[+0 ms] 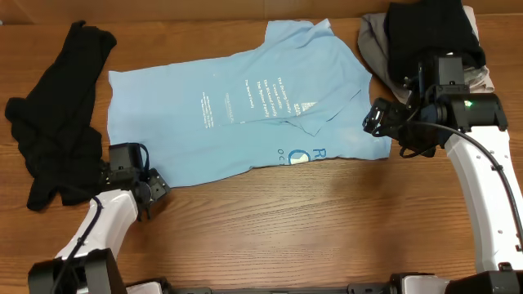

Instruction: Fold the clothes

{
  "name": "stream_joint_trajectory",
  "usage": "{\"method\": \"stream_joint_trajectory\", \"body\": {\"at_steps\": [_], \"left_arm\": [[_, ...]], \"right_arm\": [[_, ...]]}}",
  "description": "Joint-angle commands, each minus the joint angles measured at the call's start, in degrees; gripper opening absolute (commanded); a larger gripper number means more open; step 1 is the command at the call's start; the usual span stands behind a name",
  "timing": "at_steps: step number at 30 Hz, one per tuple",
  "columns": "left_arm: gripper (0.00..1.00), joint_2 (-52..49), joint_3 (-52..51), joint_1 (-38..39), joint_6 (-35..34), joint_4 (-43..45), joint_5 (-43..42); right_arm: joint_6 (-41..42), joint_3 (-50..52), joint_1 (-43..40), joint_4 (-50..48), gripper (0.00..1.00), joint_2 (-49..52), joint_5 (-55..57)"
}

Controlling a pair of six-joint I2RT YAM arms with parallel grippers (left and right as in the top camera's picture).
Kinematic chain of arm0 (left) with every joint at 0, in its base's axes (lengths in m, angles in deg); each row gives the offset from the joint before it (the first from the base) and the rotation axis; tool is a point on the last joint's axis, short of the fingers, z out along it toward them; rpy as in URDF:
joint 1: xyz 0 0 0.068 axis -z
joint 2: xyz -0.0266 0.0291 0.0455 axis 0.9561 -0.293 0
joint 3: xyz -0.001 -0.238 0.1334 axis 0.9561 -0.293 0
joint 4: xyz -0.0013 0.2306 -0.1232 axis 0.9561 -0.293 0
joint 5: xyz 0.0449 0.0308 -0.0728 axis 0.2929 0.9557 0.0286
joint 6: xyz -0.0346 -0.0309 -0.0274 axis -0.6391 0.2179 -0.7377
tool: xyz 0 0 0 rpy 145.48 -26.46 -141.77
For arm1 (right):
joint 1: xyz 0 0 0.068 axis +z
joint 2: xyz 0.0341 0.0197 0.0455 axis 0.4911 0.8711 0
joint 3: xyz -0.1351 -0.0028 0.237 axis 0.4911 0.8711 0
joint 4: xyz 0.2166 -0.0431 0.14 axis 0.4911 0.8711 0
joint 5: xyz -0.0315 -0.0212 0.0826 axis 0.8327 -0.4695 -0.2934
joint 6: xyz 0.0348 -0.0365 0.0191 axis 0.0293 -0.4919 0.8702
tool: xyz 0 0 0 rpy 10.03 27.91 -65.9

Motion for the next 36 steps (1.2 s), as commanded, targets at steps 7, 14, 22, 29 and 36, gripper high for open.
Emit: {"method": "stream_joint_trajectory", "body": {"at_steps": [7, 14, 22, 29, 36], "left_arm": [[0.44, -3.04, -0.42, -1.79, 1.01, 0.90, 10.32], [0.04, -3.04, -0.28, -3.37, 1.01, 1.44, 9.84], [0.04, -3.04, -0.28, -3.37, 0.98, 0.39, 8.15], [0.04, -3.04, -0.28, -3.37, 0.98, 0.15, 6.01], [0.04, -3.04, -0.28, -3.37, 0.98, 0.13, 3.37]], "right_arm": [[-0.15, 0.35, 0.28, 0.09, 1.00, 0.00, 4.52], [-0.07, 0.85, 0.28, -0.15, 0.99, 1.40, 5.55], [0.50, 9.90, 0.31, -6.84, 0.84, 5.05, 1.90], [0.46, 22.88, 0.79, -23.96, 0.30, 5.40, -2.01], [0.46, 30.47, 2.82, -37.79, 0.04, 5.44, -3.30]]}}
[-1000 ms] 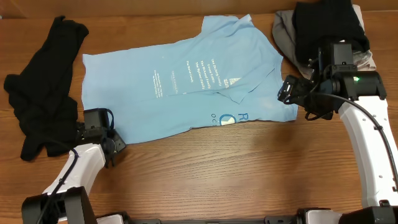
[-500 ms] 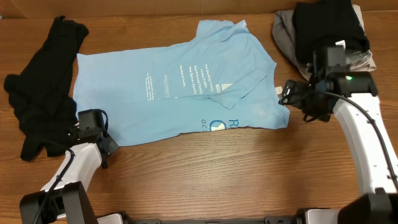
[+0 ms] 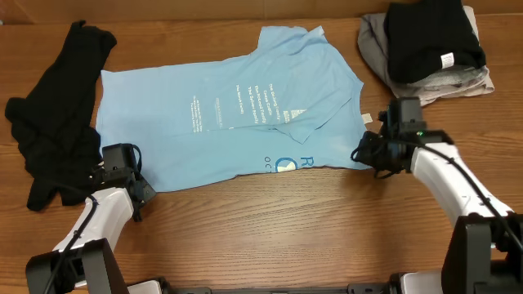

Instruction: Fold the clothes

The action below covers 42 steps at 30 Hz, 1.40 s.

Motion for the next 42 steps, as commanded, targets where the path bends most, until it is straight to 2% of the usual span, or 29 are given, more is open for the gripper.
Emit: {"method": "stream_joint_trajectory", "body": {"at_steps": [1, 8, 12, 18, 27, 31, 42], "left_arm": [[0.04, -0.83, -0.50, -0.48, 0.00, -0.50, -4.04], [0.04, -0.81, -0.39, -0.48, 0.07, -1.90, -7.32], [0.04, -0.81, 1.33, -0.48, 2.03, -7.50, -10.67], [0.04, -0.81, 6.73, -0.48, 2.03, -16.20, -11.28], [0.04, -0.81, 10.80, -0.48, 3.34, -23.32, -11.19], [0.04, -0.81, 10.80, -0.55, 3.69, -24.70, -7.80], [0.04, -0.81, 10.80, -0.70, 3.67, -24.98, -0.24]], "right_arm": [[0.02, 2.78, 1.46, -4.76, 0.04, -0.15, -1.20], [0.09, 4.66, 1.95, -9.11, 0.04, 0.17, 1.95], [0.09, 4.66, 1.92, -8.00, 0.04, 2.19, 3.26], [2.27, 4.66, 1.95, -8.90, 0.04, 7.98, 3.30], [10.23, 4.63, -0.02, 2.23, 0.04, 8.52, 3.80], [13.53, 4.63, -5.66, 9.79, 0.04, 8.52, 3.78], [13.33, 4.31, -28.46, 21.18, 0.04, 8.31, 2.03]]}}
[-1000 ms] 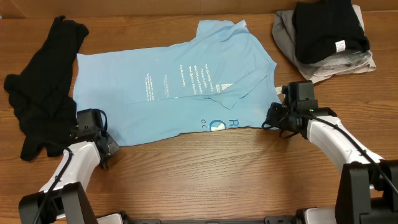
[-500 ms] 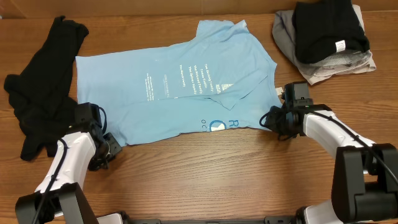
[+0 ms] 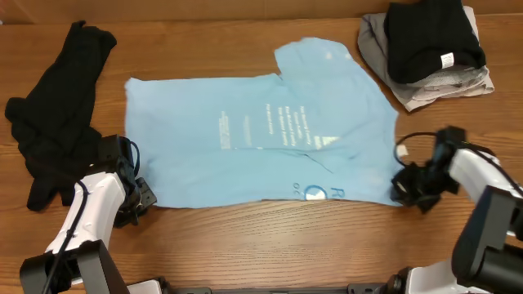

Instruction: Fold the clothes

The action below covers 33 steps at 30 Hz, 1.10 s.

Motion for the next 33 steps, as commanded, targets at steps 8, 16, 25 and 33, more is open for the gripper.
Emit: {"method": "stream_joint_trajectory", "body": {"at_steps": [8, 16, 25, 33], "left_arm": [[0.04, -0.31, 0.92, -0.52, -2.12, -1.88, 8.15], [0.04, -0.31, 0.92, -4.20, -3.72, -2.56, 5.86], [0.16, -0.31, 1.73, -8.07, 9.49, -1.18, -12.81], [0.85, -0.31, 3.26, -8.09, 10.75, -3.19, -15.39]], "right_arm": [[-2.97, 2.08, -8.59, 5.46, 0.04, 1.57, 4.00], [-3.13, 2.08, -8.15, 5.53, 0.04, -2.75, 3.63], [-8.76, -2.64, -8.09, 7.56, 0.09, -11.19, 3.63], [-9.86, -16.79, -4.98, 15.89, 0.26, -16.41, 2.71]]}}
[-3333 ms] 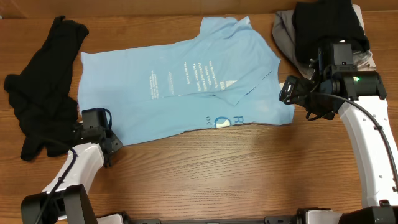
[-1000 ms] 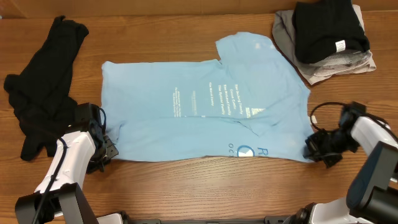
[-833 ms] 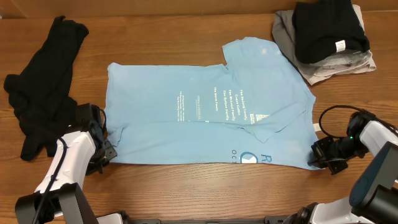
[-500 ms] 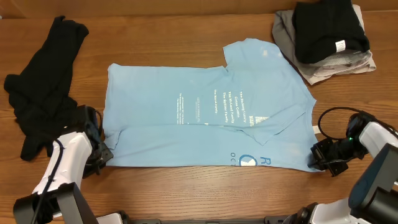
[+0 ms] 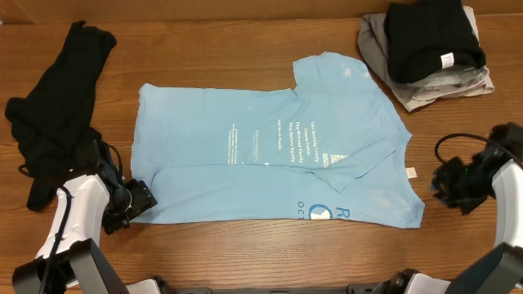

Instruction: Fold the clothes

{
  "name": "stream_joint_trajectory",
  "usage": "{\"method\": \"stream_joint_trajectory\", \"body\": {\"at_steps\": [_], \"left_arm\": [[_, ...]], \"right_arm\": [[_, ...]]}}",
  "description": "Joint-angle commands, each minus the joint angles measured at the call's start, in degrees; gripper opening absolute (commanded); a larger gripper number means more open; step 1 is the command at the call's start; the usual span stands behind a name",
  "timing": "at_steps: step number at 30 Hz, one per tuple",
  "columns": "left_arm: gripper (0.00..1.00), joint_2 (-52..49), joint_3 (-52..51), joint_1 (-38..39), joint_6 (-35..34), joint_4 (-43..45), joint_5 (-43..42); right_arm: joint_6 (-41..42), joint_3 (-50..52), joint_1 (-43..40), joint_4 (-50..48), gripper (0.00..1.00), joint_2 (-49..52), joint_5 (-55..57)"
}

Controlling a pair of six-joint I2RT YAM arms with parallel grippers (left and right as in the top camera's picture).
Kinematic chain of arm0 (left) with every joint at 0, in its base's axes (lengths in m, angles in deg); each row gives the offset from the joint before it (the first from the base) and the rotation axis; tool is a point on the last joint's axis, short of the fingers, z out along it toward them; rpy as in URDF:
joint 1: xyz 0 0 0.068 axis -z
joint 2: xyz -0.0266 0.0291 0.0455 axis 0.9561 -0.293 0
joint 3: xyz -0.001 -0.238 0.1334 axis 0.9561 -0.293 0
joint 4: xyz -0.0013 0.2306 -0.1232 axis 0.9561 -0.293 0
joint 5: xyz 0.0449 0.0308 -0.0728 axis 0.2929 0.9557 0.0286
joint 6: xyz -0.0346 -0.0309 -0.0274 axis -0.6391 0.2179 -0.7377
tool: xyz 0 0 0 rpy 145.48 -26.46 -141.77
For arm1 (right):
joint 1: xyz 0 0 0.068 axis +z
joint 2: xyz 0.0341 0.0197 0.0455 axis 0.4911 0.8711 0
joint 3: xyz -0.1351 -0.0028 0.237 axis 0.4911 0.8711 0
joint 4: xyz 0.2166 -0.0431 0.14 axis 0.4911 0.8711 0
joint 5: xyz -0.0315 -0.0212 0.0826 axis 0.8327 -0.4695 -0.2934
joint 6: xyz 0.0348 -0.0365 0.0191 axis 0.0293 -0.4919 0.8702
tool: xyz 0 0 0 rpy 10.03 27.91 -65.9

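Observation:
A light blue T-shirt with white print lies spread across the middle of the table, one sleeve folded in over its right half. My left gripper sits at the shirt's lower left corner, its tip on the hem and apparently shut on it. Just to the right of the shirt's lower right corner is my right gripper. A narrow gap seems to separate it from the cloth, and its fingers are too small to read.
A crumpled black garment lies at the left edge, close behind my left arm. A stack of folded clothes, black on grey, sits at the back right corner. Bare wood runs along the front edge.
The shirt has shifted right and towards the front, its lower right corner now nearer the front edge. My right gripper has moved further right, off the shirt's edge. The left gripper has barely moved.
At first the shirt lay skewed and rumpled, my grippers at its lower left corner and right edge. Then both grippers were nearer the front with the shirt following. By the last moment it lay flatter, and now it is spread nearly square to the table.

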Motion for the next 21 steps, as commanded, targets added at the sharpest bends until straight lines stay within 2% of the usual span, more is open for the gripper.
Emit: {"method": "stream_joint_trajectory", "body": {"at_steps": [1, 3, 7, 8, 11, 12, 14, 21], "left_arm": [[0.87, -0.24, 2.75, -0.26, 2.38, -1.99, -3.32], [0.90, 0.00, 4.07, -0.24, 2.71, -2.97, -3.65], [0.92, 0.37, 9.66, -0.17, 4.92, -5.35, -4.70], [0.92, 0.35, 11.47, -0.11, 6.43, -5.60, -6.32], [0.96, 0.35, 18.27, 1.05, 12.85, -4.68, -14.32], [0.96, 0.35, 22.03, 2.25, 14.32, -2.27, -15.74], [1.00, 0.24, 24.98, 3.67, 15.45, 0.98, -15.58], [1.00, -6.03, 33.51, 7.41, 16.68, 11.04, -12.83]], "right_arm": [[-2.75, -7.89, 3.50, 2.47, 0.32, -2.86, -1.38], [-3.41, -11.30, 5.79, 3.61, 0.40, -3.34, -2.25], [-3.39, -18.64, 11.96, 4.13, 0.44, -3.61, -2.29], [-3.43, -20.09, 13.49, 3.82, 0.48, -3.58, -2.27], [-5.57, -24.50, 19.52, 1.20, 0.71, -3.58, -2.21], [-6.97, -25.66, 22.34, -1.03, 0.85, -3.58, -2.23], [-7.69, -25.94, 24.72, -3.48, 0.95, -3.58, -2.21], [-7.67, -25.92, 26.47, -6.23, 0.96, -3.34, -2.21]]}}
